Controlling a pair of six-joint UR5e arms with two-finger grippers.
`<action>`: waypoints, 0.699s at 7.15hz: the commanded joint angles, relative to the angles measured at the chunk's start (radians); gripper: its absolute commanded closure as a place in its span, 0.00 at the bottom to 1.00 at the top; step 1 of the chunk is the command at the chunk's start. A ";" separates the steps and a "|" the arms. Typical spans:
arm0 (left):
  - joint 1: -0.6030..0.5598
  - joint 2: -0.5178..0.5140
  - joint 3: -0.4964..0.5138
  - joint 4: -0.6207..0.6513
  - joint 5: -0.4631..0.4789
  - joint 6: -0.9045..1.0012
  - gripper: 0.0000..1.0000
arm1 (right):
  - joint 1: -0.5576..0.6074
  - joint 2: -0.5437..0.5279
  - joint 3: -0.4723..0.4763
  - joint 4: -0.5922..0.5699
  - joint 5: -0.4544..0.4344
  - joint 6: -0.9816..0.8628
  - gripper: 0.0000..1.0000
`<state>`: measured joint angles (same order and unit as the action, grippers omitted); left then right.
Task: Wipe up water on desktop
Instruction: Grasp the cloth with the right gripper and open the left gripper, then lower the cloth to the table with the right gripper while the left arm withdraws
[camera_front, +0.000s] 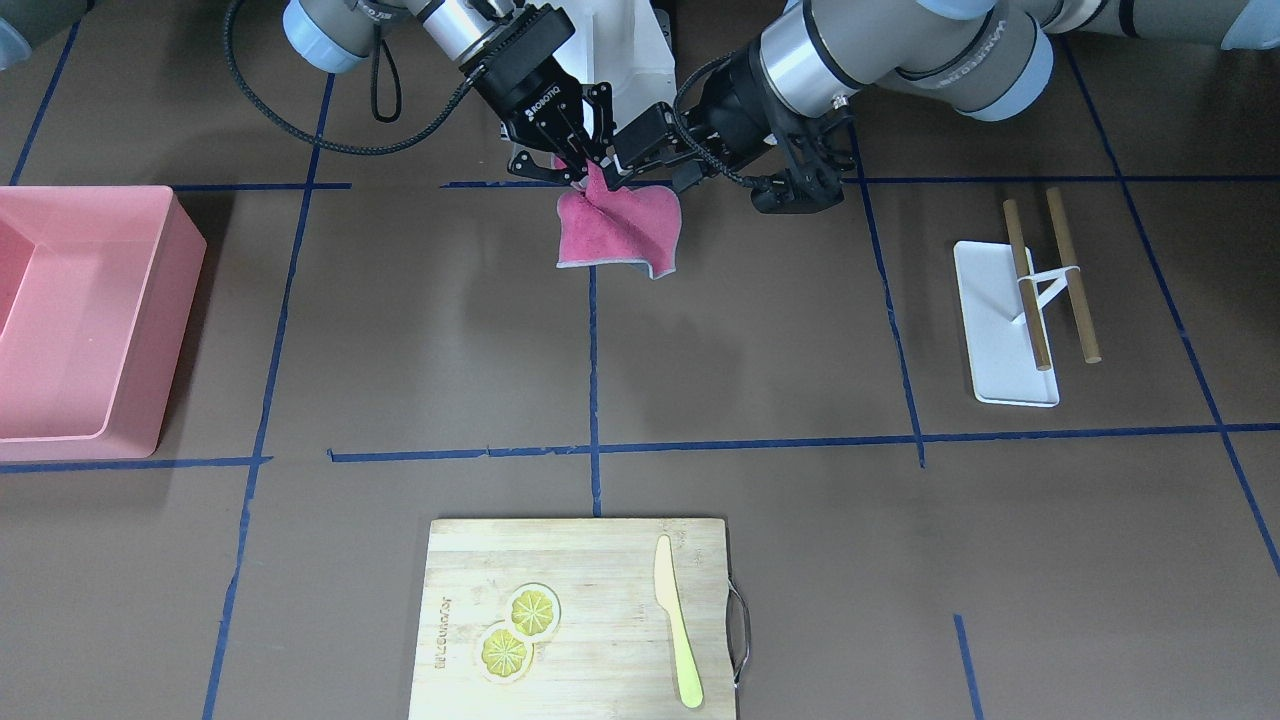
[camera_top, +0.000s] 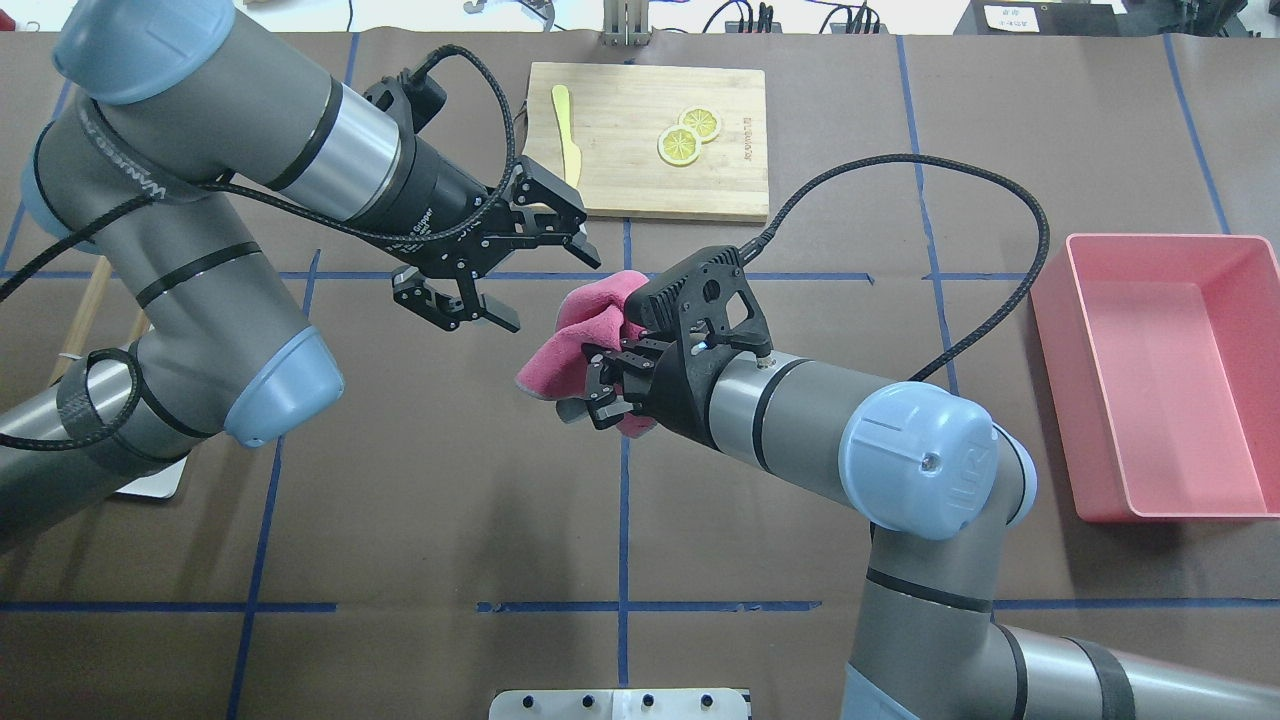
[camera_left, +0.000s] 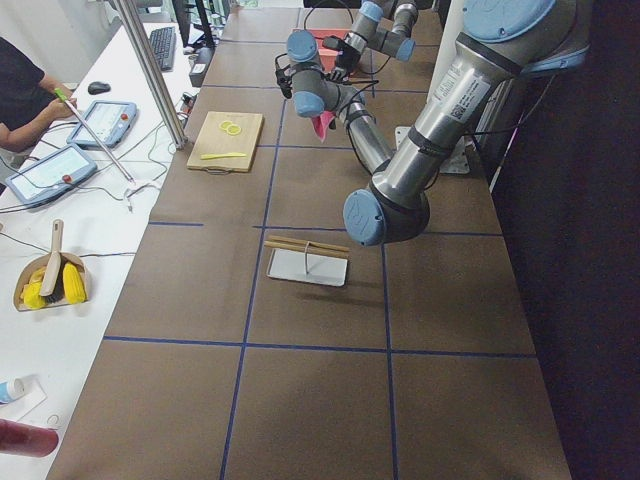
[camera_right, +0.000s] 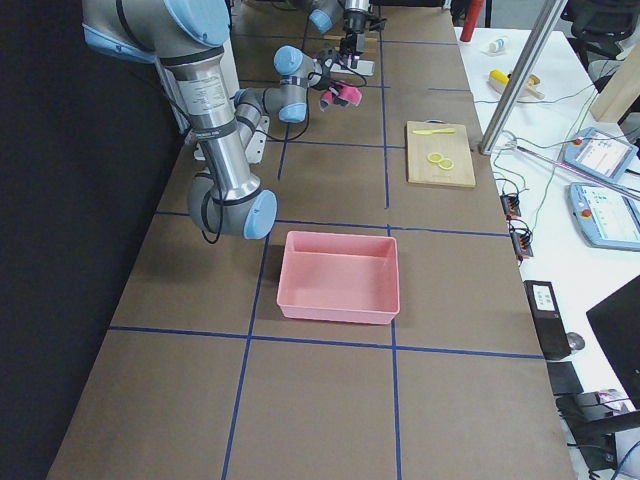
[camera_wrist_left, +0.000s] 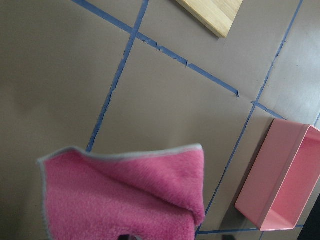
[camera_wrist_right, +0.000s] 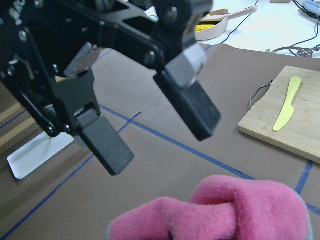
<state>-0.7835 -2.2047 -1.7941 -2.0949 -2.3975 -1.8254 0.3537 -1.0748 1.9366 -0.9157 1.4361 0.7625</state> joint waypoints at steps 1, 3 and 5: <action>-0.025 0.002 -0.001 0.004 -0.008 0.000 0.00 | 0.004 -0.004 0.007 -0.002 0.001 0.000 1.00; -0.124 0.014 0.004 0.022 -0.102 0.001 0.00 | 0.008 -0.007 0.068 -0.103 0.009 -0.002 1.00; -0.286 0.116 0.019 0.053 -0.153 0.148 0.00 | -0.002 0.027 0.291 -0.694 0.050 -0.002 1.00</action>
<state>-0.9800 -2.1442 -1.7847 -2.0541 -2.5256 -1.7681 0.3553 -1.0684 2.1054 -1.2771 1.4544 0.7611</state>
